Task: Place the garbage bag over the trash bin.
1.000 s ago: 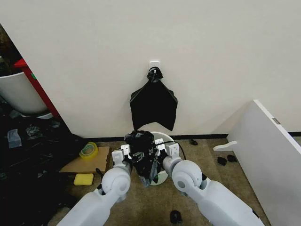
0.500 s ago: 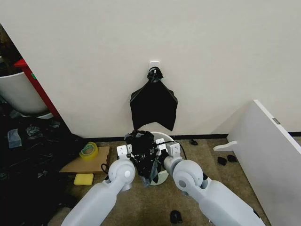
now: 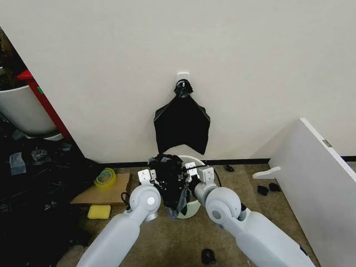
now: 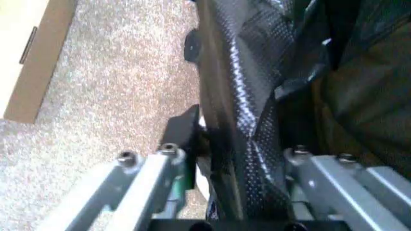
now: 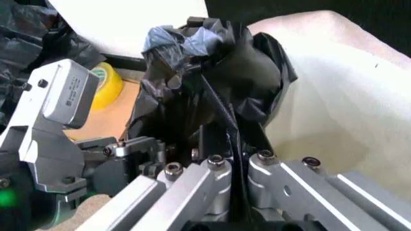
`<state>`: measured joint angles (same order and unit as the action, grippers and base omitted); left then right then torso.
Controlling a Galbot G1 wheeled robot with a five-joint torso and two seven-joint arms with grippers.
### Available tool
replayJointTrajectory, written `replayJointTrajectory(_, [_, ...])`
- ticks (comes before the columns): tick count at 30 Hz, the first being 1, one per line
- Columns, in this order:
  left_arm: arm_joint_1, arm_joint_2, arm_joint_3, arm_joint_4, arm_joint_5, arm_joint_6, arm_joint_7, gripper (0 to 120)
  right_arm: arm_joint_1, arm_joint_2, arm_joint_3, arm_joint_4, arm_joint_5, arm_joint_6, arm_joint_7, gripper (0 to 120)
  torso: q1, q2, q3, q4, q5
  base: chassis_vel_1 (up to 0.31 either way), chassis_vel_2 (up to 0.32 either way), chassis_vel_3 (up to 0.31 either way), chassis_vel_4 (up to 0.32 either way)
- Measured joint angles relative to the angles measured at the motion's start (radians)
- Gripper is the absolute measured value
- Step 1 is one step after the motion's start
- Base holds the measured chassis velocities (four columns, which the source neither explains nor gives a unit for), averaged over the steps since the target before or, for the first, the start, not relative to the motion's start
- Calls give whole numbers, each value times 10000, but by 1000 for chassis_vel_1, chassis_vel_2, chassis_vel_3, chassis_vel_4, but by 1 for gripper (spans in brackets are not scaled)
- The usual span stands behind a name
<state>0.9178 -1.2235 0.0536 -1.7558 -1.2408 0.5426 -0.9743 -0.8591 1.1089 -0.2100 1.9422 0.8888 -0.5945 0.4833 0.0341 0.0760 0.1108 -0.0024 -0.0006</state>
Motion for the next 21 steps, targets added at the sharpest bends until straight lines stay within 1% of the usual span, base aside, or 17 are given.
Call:
replayJointTrajectory(1, [1, 6, 11, -30, -43, -74, -35, 18, -56, -38, -24, 0, -68, 8, -41, 0, 0, 0, 0, 0, -1, 0, 0, 0, 0])
replayJointTrajectory(2, [1, 6, 11, -30, -43, -74, -35, 18, -56, -38, -24, 0, -68, 8, -41, 0, 0, 0, 0, 0, -1, 0, 0, 0, 0])
replayJointTrajectory(4, [-2, 0, 15, -44, -80, -135, -89, 8, -164, -73, -33, -8, -116, 19, -79, 0, 0, 0, 0, -6, -4, 0, 0, 0, 0])
replayJointTrajectory(6, [-6, 0, 14, -43, -87, -149, -104, 6, -194, -74, -29, -26, -126, 29, -86, 0, 0, 0, 0, -5, -3, 0, 0, 0, 0])
replayJointTrajectory(7, [-12, 4, 10, -37, -103, -172, -123, 1, -230, -74, -19, -57, -134, 54, -91, 0, 1, 0, 0, -4, -1, 0, 0, 0, 0])
replayJointTrajectory(14, [86, 41, -112, -46, -61, -498, -22, 0, -343, -32, 109, 36, -134, 104, -36, 0, 1, 0, 0, -1, 0, 0, 0, 0, 0])
replayJointTrajectory(17, [313, 212, -316, -337, -40, -863, 248, 0, -529, -69, 338, 296, -128, 182, 106, 0, 2, -1, 1, -2, -2, 0, 0, 0, 0])
replayJointTrajectory(18, [313, 212, -316, -337, -40, -863, 248, 0, -529, -69, 338, 296, -128, 182, 106, 0, 2, -1, 1, -2, -2, 0, 0, 0, 0])
replayJointTrajectory(19, [399, 287, -391, -452, -59, -967, 352, 0, -608, -112, 431, 406, -128, 206, 138, 0, 2, -2, 4, -2, -6, 0, 0, 0, 0])
replayJointTrajectory(21, [592, 420, -595, -720, -68, -1245, 696, 0, -763, -216, 621, 607, -135, 277, 174, 0, 2, -3, 4, -3, -2, 0, 0, 0, 0])
